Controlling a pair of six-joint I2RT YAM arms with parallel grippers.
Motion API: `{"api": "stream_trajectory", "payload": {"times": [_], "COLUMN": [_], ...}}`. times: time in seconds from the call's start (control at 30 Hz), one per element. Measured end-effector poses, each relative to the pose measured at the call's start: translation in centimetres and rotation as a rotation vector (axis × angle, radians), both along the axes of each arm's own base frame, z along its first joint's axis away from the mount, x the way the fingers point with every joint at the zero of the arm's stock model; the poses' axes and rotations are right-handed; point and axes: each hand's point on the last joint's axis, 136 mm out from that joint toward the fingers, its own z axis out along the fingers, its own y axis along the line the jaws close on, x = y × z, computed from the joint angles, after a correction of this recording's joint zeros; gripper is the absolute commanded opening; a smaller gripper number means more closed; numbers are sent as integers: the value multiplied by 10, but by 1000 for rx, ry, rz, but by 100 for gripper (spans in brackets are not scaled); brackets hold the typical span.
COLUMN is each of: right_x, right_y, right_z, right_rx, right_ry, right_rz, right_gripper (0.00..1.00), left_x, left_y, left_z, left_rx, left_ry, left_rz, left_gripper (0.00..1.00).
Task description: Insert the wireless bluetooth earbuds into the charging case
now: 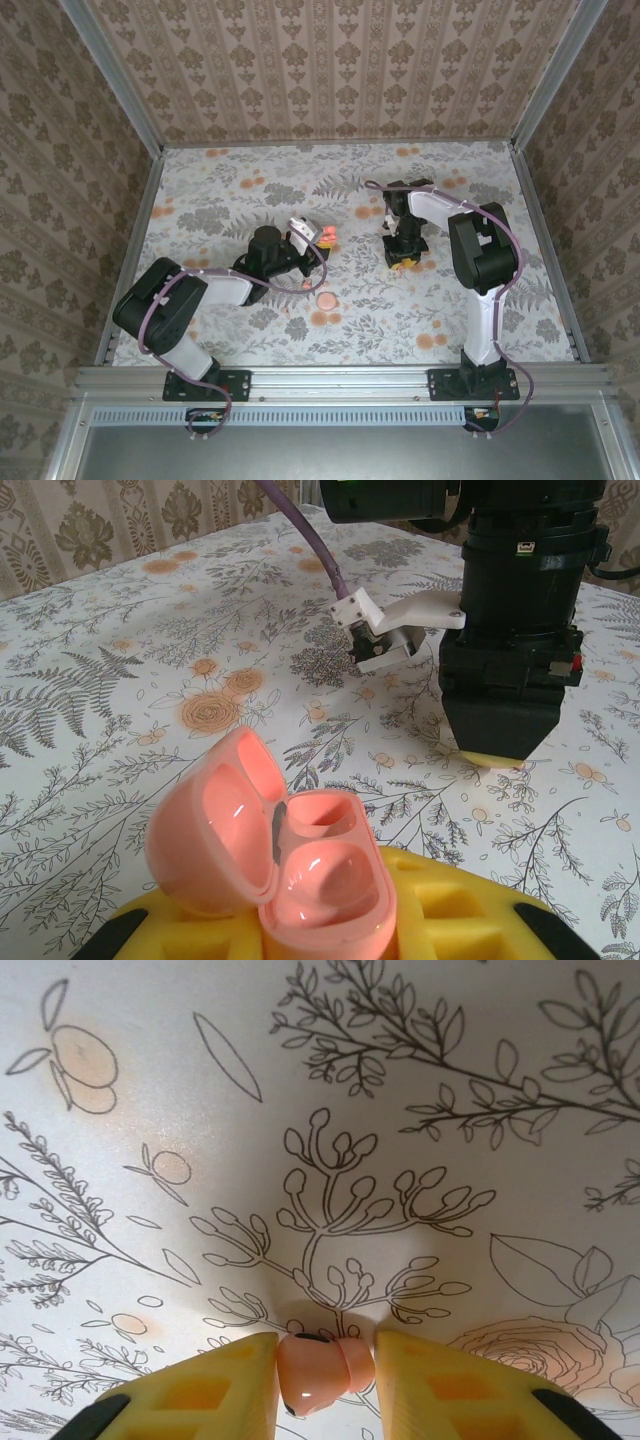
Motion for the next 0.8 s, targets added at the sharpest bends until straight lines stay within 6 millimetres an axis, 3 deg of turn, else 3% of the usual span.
{"api": "stream_trajectory", "payload": {"times": [0.3, 0.53, 0.8], "right_x": [0, -3, 10], "right_y": [0, 1, 17], "right_z": [1, 3, 21], "right_rx": [18, 59, 165], "right_ry": [-76, -170, -383], "right_rz": [-19, -77, -132], "right_gripper": [25, 24, 24], "left_x": [0, 2, 3], "left_y": [0, -2, -9], "left_z": [-2, -20, -32], "left_rx": [2, 16, -10], "left_ry": [3, 42, 54], "left_rz": [0, 4, -2], "left_gripper": [19, 18, 18]}}
